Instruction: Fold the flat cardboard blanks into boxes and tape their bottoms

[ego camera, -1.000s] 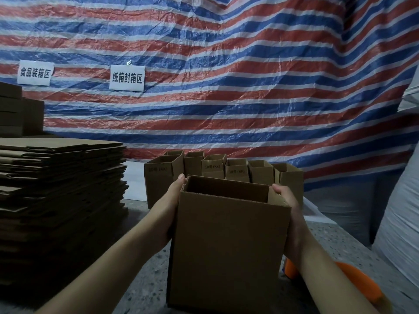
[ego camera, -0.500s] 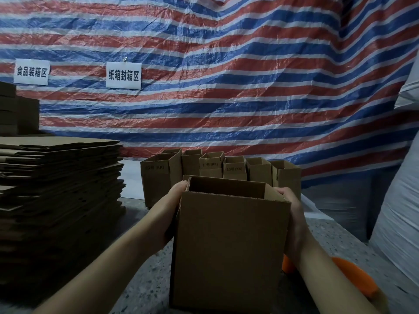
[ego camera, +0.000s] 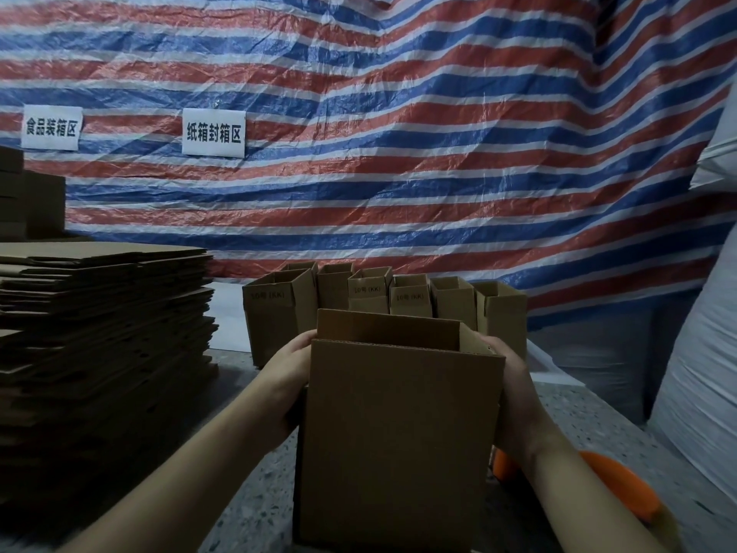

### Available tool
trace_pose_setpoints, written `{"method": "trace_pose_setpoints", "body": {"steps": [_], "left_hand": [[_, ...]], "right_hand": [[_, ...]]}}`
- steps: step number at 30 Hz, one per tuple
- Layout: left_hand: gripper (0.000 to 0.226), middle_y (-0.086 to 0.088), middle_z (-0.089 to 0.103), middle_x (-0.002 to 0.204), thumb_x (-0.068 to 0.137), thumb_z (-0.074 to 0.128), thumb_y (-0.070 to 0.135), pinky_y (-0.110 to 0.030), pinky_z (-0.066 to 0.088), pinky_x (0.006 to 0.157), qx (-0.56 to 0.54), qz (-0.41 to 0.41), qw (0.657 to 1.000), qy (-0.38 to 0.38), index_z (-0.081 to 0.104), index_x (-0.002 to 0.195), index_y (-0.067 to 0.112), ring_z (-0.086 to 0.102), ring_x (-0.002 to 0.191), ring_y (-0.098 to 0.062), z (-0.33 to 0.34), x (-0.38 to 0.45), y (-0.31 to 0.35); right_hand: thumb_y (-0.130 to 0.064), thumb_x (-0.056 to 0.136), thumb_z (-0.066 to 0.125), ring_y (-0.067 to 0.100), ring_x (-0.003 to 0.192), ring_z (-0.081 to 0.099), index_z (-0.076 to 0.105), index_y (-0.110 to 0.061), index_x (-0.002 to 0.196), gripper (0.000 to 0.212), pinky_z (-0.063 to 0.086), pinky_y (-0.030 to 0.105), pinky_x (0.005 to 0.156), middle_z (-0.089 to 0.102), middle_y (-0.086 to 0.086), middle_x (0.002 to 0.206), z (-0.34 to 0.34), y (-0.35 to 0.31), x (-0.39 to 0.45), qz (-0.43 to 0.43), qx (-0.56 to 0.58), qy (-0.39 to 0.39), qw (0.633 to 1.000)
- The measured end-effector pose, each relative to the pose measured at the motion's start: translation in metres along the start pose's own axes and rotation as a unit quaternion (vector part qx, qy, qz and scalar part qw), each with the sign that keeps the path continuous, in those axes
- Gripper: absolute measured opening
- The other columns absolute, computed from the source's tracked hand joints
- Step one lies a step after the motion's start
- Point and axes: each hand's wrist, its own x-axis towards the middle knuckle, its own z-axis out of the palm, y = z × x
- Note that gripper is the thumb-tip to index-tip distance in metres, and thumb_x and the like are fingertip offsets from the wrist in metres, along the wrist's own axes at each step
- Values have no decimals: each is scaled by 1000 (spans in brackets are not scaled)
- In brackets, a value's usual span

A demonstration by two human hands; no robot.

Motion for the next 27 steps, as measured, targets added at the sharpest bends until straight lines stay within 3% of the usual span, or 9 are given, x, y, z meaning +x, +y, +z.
{"method": "trace_pose_setpoints", "body": {"steps": [5,9,14,16,19,20,22,24,27], "left_hand": [[28,-8,75,79,90,62,4,-24,51,44,-29,16,999,1,58,106,26,71,59,-17,0,0,-2],[49,-8,59,113,85,65,-4,-25,51,44,-43,50,997,39,47,120,26,67,75,-26,-2,-2,-4],[9,-10,67,74,92,59,0,-23,48,43,9,57,998,-11,65,93,7,64,55,-15,-2,-6,-2],[9,-9,69,71,93,60,4,-23,50,47,48,52,997,-8,69,91,6,66,59,-16,-4,-4,1],[8,-10,74,79,89,67,14,-22,51,53,147,71,986,-26,73,91,8,71,67,-16,-10,-2,6],[16,-11,75,85,88,69,24,-23,52,58,166,71,982,-46,74,92,10,72,72,-17,-14,0,9],[54,-13,74,100,83,57,60,-27,52,77,164,56,977,-121,76,98,11,72,91,-20,-29,3,14],[95,-16,68,121,73,39,88,-35,46,98,146,48,961,-232,71,117,10,64,115,-26,-45,8,18],[106,-12,60,135,69,43,92,-36,45,104,163,78,932,-315,57,137,13,55,128,-26,-56,9,18]], "right_hand": [[-41,92,59,21,85,76,67,-23,114,30,59,27,60,77,10,100,0,5,6,44,7,-7,999],[-30,72,69,21,78,76,62,-22,121,51,58,26,58,78,11,95,3,-3,8,56,-25,-60,996],[-20,77,68,17,69,74,63,-22,115,38,57,25,55,78,8,85,1,-6,8,72,-40,-67,994],[-13,91,61,16,66,73,64,-21,113,24,56,24,53,78,6,82,1,-6,9,79,-36,-61,994],[-18,94,57,14,62,72,63,-17,111,19,54,23,50,76,5,76,1,-7,9,96,-20,-50,994],[-20,93,56,14,61,72,63,-15,110,20,54,23,49,76,5,74,1,-8,9,102,-15,-49,993],[-21,93,56,14,61,72,64,-15,110,20,54,24,49,76,5,74,2,-8,9,109,-10,-51,993],[-18,96,56,15,62,73,64,-16,112,18,55,23,49,77,5,76,2,-7,9,107,-13,-50,993],[-16,94,59,15,64,73,62,-20,115,21,54,22,51,77,5,79,2,-7,8,99,-10,-58,993]]}}
